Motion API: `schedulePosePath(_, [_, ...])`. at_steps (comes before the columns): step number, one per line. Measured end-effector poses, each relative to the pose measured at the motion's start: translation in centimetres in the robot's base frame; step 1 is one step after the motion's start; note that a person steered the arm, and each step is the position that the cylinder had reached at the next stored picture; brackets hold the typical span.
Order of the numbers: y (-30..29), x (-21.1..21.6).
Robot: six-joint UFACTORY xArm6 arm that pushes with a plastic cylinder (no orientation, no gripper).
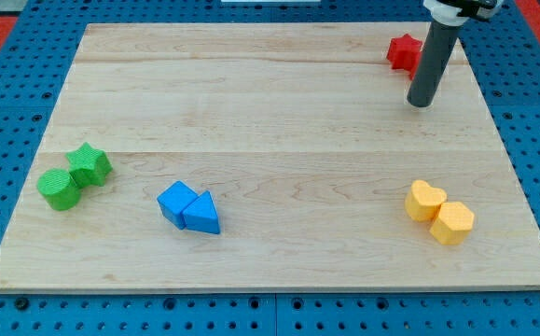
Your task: Move your arm to red circle
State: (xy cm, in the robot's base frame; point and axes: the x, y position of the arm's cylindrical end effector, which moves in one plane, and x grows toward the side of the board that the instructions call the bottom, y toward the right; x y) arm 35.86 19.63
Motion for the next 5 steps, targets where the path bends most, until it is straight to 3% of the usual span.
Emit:
schedulePosePath(2, [3.6, 1.1])
schedulePosePath(3, [7.2, -0.3])
schedulePosePath(5, [7.4, -4.3])
